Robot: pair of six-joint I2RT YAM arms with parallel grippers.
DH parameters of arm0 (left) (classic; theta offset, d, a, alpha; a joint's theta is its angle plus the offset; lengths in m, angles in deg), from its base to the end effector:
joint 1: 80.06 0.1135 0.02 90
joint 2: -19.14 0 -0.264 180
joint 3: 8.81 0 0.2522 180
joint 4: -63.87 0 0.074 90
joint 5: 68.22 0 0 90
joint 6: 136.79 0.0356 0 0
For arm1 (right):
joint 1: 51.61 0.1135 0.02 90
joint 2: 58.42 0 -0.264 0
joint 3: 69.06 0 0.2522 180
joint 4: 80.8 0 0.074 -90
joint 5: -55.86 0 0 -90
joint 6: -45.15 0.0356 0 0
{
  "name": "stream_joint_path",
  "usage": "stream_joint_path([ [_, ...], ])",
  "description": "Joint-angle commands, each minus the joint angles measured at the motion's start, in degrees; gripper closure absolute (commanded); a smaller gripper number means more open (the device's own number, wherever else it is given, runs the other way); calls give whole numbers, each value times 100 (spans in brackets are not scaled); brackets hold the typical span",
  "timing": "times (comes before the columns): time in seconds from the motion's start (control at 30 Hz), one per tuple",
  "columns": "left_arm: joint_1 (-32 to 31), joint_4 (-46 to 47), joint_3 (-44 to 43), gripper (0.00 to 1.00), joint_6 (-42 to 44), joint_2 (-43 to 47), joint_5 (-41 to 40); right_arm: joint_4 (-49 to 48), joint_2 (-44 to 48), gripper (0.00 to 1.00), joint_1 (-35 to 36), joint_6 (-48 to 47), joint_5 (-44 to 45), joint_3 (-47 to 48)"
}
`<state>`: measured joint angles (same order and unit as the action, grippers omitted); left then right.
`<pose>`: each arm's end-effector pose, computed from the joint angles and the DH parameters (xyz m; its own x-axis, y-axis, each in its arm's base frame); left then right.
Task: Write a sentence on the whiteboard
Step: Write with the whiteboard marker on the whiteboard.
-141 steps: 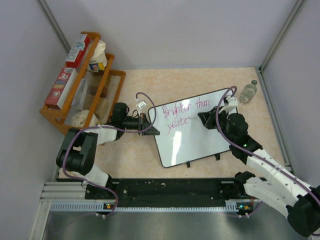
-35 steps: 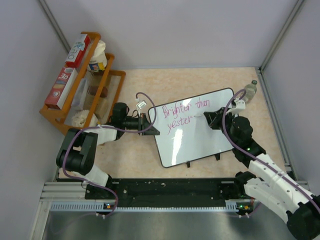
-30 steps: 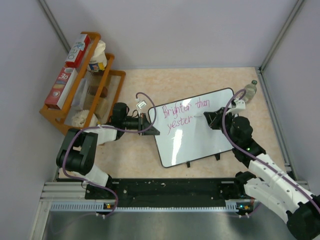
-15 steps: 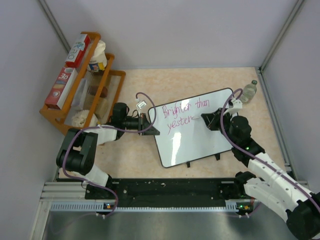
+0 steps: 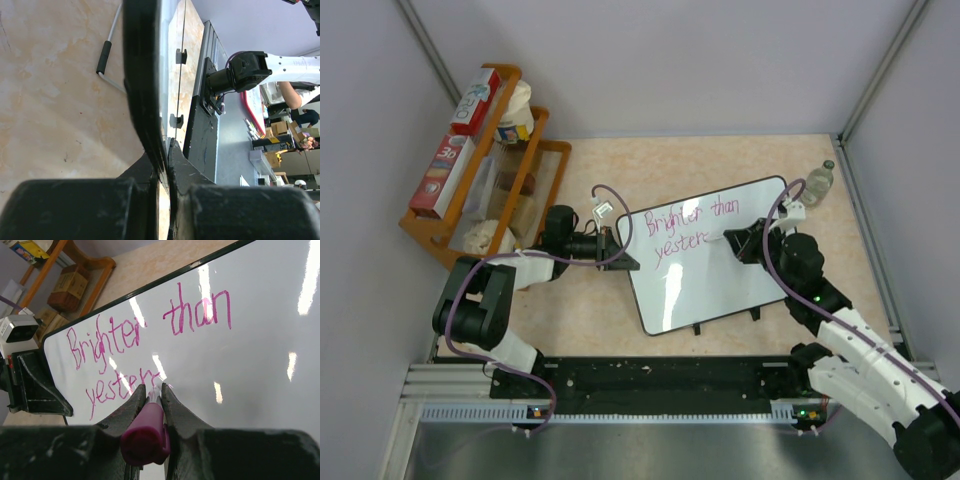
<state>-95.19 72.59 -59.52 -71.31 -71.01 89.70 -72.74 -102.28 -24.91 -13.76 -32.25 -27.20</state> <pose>0.2719 -0.1077 0.1726 -0.8085 0.0570 -0.5857 0.5843 0.1963 -0.7875 0.1699 0.0841 0.2685 -0.3506 0.4014 -0.8462 -0.2791 0.8177 0.5035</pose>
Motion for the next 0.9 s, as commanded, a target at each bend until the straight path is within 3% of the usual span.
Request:
stream_joint_path([
  [0.0,-156,20,179,100,1142,-91,-481,86,70,100,-68,-156,215,-6],
  [0.87,-156,2,179,100,1150,-91,-490,-318,88,100,-86,-191,312,591],
])
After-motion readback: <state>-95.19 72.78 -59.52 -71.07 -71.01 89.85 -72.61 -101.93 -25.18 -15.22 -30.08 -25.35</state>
